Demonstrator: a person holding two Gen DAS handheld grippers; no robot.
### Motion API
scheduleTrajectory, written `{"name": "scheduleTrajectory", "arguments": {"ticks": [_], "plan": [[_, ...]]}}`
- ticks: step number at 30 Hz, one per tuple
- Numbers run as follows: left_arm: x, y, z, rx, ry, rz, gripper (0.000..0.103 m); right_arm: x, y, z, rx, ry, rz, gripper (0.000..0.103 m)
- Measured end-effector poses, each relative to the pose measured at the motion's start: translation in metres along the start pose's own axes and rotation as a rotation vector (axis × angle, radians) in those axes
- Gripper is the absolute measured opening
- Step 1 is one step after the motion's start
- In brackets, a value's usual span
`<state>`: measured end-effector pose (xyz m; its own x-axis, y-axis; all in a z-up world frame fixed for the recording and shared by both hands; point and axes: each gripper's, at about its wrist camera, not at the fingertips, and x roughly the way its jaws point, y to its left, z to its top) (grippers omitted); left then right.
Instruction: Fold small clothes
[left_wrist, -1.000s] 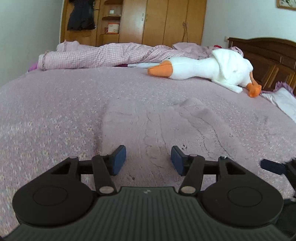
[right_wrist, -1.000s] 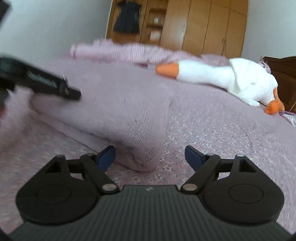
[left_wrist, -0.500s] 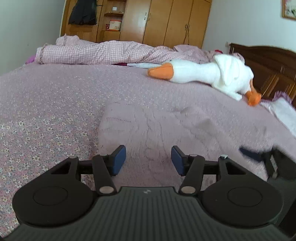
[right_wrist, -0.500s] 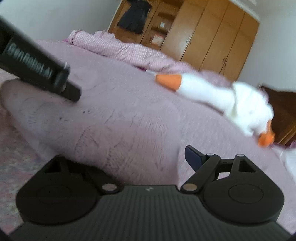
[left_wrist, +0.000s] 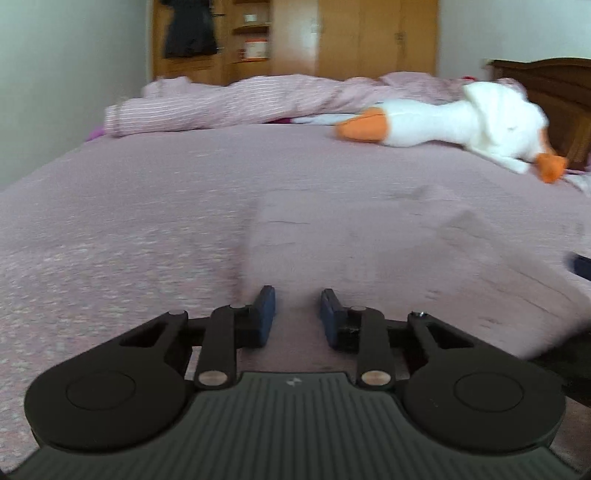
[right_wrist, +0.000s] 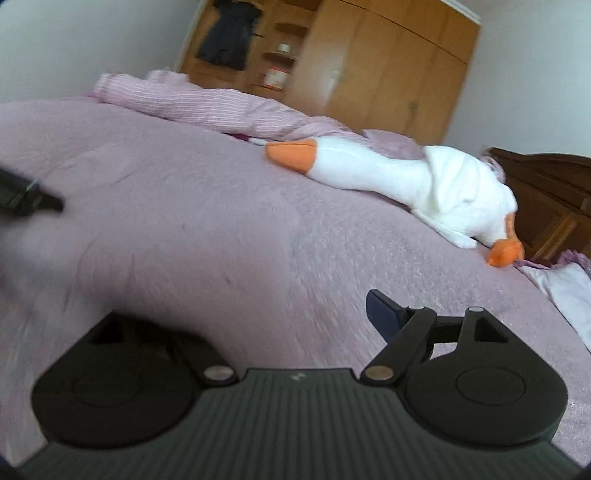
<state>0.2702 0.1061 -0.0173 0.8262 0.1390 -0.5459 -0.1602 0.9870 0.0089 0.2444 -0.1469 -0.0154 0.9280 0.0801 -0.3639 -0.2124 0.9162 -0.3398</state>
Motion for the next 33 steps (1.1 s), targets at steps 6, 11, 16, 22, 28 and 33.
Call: {"name": "scheduleTrajectory", "arguments": {"ticks": [6, 11, 16, 22, 28, 33], "plan": [[0.004, 0.000, -0.007, 0.014, 0.002, 0.001, 0.044, 0.000, 0.007, 0.004, -0.013, 0.041, -0.002, 0.079], [0.005, 0.003, -0.006, -0.013, 0.005, -0.014, 0.044, -0.035, -0.012, -0.020, -0.021, 0.001, 0.061, 0.079], [0.004, 0.000, -0.009, 0.000, -0.003, -0.010, 0.044, -0.015, -0.017, -0.014, 0.018, 0.040, 0.067, 0.079], [0.002, 0.016, -0.005, -0.067, 0.016, -0.063, 0.053, -0.044, -0.048, -0.024, 0.151, 0.064, 0.173, 0.080], [-0.031, 0.050, 0.001, -0.166, 0.045, -0.217, 0.064, -0.080, -0.062, -0.002, 0.226, -0.040, 0.296, 0.080], [-0.049, 0.075, -0.007, -0.296, 0.049, -0.346, 0.078, -0.063, -0.037, 0.028, 0.583, 0.083, 0.624, 0.080]]}}
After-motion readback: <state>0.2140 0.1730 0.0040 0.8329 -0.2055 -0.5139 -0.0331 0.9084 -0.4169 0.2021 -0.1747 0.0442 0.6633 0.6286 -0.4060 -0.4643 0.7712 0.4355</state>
